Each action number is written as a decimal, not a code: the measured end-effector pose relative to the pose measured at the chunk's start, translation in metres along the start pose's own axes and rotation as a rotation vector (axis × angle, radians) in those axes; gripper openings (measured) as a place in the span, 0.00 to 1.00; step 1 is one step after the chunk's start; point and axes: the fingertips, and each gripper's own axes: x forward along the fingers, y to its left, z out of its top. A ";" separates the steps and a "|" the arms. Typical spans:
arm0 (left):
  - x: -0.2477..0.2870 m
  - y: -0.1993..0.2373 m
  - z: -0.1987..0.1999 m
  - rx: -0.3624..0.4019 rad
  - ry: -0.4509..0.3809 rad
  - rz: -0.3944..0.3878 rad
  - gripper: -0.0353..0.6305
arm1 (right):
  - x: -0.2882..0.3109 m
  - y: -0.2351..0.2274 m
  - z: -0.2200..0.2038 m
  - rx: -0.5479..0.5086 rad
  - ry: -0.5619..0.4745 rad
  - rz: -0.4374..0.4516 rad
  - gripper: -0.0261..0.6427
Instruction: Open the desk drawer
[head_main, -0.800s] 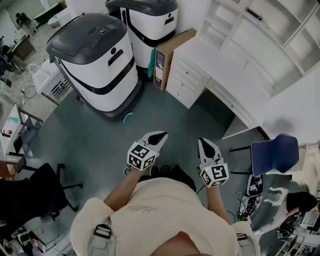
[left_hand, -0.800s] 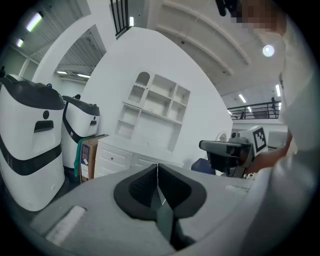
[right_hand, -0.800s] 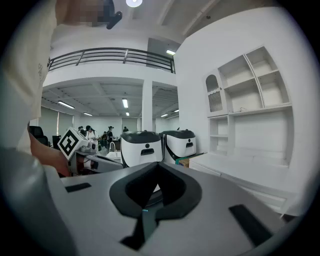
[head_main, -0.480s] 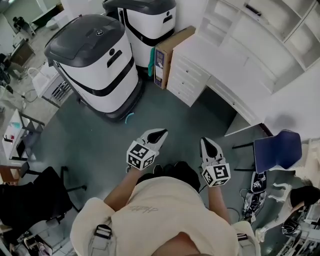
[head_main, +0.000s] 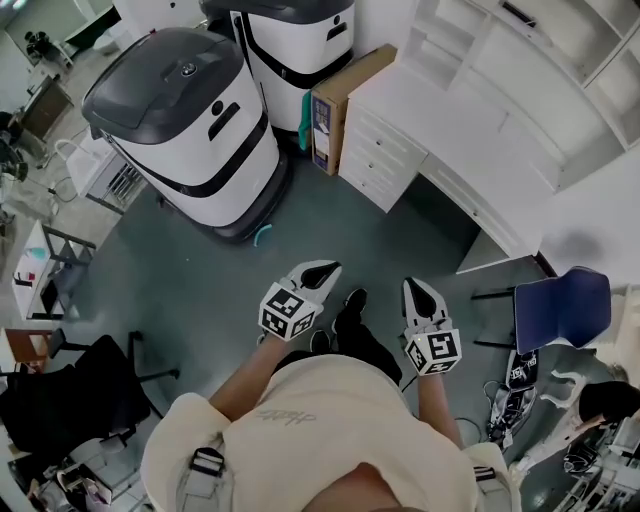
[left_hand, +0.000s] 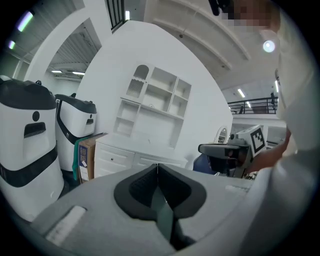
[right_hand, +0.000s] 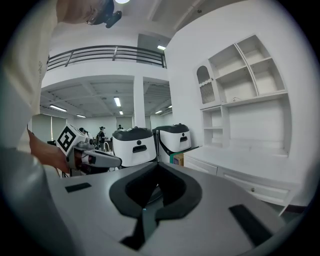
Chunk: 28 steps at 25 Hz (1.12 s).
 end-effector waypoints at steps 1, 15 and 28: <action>0.007 0.004 0.005 0.006 0.001 0.002 0.08 | 0.009 -0.008 0.002 0.003 -0.003 0.002 0.03; 0.124 0.060 0.078 0.039 0.065 0.000 0.08 | 0.123 -0.126 0.045 -0.010 -0.043 0.095 0.03; 0.179 0.127 0.083 -0.056 0.078 0.031 0.08 | 0.190 -0.170 0.032 -0.003 0.042 0.118 0.03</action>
